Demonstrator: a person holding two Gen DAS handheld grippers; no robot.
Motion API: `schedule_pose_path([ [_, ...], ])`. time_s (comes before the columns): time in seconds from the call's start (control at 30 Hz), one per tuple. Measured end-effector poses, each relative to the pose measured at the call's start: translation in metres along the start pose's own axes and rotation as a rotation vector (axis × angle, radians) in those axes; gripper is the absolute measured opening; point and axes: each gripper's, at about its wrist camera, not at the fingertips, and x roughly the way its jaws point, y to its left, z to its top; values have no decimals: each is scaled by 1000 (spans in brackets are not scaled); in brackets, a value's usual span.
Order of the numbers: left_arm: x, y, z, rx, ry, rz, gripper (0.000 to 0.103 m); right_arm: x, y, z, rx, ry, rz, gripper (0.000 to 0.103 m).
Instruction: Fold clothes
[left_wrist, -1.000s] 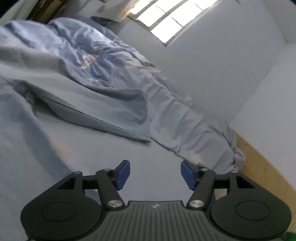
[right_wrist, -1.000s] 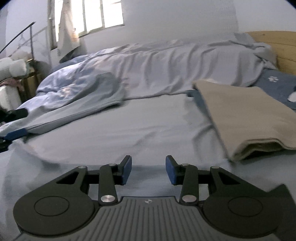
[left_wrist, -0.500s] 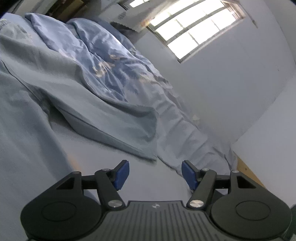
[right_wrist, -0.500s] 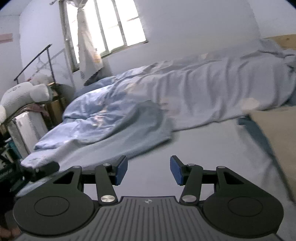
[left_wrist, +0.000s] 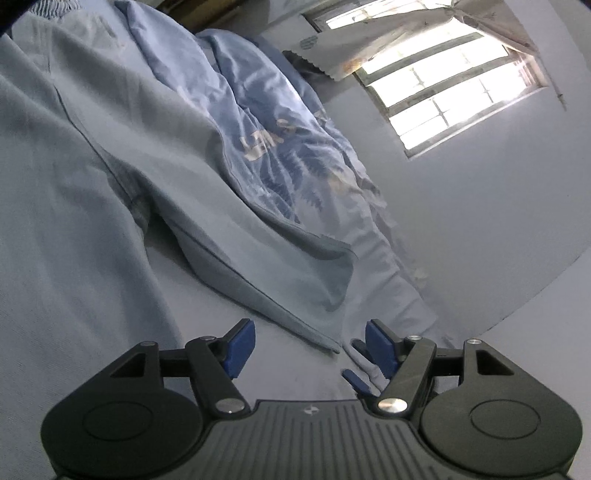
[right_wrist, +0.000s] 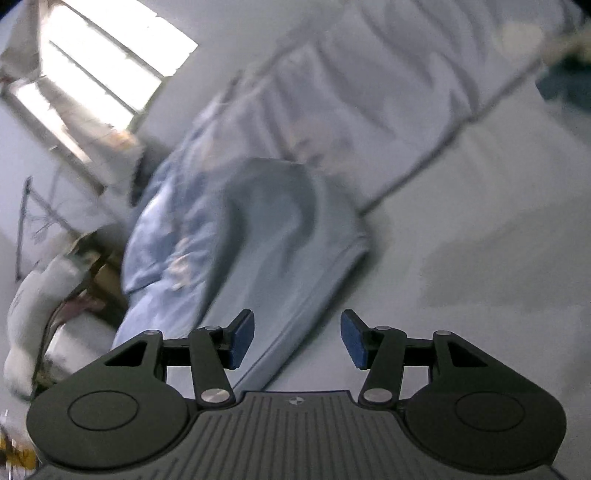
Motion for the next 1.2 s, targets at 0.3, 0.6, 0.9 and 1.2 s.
schedule_pose_path([
  [0.3, 7, 8, -5, 32, 39, 38, 65, 69, -20, 13, 80, -69, 17, 41],
  [0.6, -6, 17, 5, 15, -42, 88, 65, 7, 83, -39, -521, -177, 68, 5],
  [0.9, -20, 22, 16, -34, -93, 91, 65, -61, 138, -166, -1021, 16, 167, 8],
  [1.2, 5, 22, 7, -86, 66, 19, 65, -142, 113, -184, -1009, 12, 80, 33],
])
